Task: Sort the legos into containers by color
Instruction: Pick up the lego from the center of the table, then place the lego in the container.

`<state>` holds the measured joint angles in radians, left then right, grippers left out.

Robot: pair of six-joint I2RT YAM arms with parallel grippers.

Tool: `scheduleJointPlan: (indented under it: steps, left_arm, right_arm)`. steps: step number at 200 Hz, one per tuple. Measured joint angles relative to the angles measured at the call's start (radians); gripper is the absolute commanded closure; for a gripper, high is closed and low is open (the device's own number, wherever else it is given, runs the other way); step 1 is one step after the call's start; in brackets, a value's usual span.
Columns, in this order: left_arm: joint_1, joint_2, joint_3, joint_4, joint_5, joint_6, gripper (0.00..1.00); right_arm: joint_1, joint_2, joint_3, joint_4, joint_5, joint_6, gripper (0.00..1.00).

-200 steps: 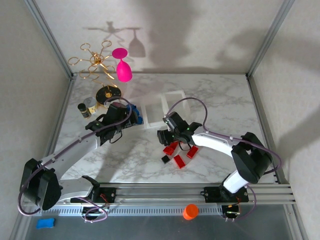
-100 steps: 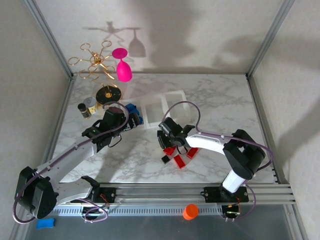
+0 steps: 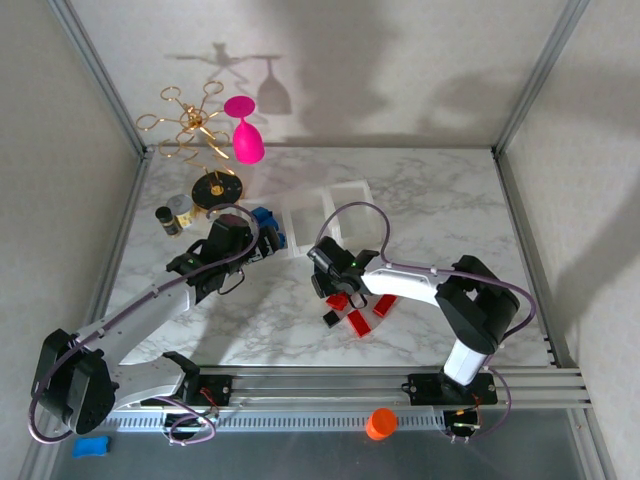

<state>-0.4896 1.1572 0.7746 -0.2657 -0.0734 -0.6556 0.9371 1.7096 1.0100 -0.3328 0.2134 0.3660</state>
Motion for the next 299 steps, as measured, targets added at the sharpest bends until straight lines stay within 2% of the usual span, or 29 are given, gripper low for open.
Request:
scheduleJointPlan:
  steps: [51,89,180,253,299]
  left_arm:
    - [-0.001,-0.001,-0.004,0.0,-0.001,0.0,0.0]
    - [-0.001,-0.003,-0.007,-0.004,-0.001,0.0,0.0]
    - [-0.001,-0.01,0.006,-0.007,-0.001,0.0,0.0]
    - [0.002,0.027,0.108,-0.008,-0.03,0.0,0.0]
    - [0.023,0.04,0.161,-0.019,-0.069,0.0,0.0]
  right_arm:
    - [0.008,0.01,0.006,0.0,0.011,0.0,0.56]
    - [0.015,0.011,0.006,-0.001,0.023,-0.001,0.65]
    - [0.017,-0.019,0.017,-0.023,0.019,-0.001,0.69]
    - [-0.034,-0.014,0.231,0.0,-0.003,-0.042,0.7]
    - [-0.1,0.121,0.404,0.067,0.007,-0.087,0.7]
